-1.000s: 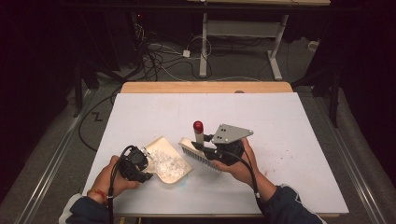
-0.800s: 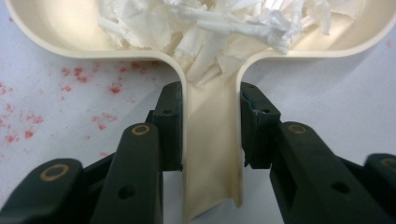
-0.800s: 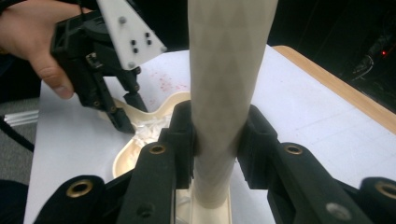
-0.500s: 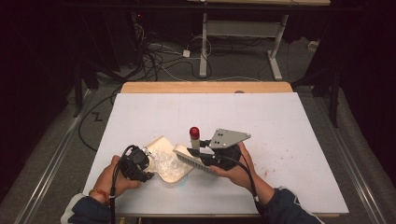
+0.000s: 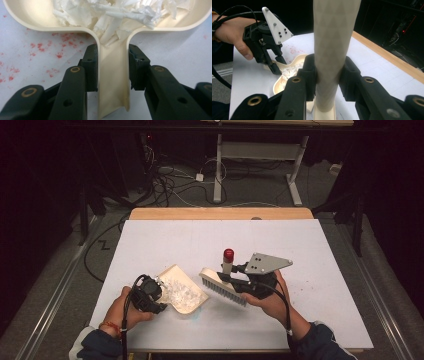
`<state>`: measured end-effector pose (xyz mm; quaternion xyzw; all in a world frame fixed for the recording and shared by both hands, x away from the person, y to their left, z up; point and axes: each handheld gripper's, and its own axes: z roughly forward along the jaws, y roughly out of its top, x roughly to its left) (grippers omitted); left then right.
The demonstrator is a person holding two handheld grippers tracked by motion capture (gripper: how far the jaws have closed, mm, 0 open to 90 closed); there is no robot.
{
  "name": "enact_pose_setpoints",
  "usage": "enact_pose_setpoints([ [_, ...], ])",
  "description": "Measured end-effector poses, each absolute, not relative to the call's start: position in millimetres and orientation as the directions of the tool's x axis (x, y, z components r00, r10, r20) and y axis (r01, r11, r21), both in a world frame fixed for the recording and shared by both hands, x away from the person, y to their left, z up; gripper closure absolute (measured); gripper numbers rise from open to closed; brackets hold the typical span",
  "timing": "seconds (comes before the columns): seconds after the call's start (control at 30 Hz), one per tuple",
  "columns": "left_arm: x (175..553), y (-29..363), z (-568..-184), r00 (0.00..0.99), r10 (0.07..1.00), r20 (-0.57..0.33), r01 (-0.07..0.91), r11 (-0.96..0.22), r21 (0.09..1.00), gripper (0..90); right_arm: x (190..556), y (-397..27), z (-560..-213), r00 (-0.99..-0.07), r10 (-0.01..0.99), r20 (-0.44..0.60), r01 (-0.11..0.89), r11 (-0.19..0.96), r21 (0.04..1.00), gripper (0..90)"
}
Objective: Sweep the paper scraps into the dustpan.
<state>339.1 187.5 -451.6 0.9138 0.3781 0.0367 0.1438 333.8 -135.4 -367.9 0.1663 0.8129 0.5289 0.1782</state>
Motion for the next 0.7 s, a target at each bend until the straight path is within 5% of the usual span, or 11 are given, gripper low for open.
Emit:
enact_pose_setpoints([
  [0.7,340.7,196.1,-452.0,0.665,0.745,-0.06,0.717,-0.614,0.33,63.4,322.6,-245.4,-348.8,-0.814,0.572,-0.099,0.143,0.364,0.92,70.7],
])
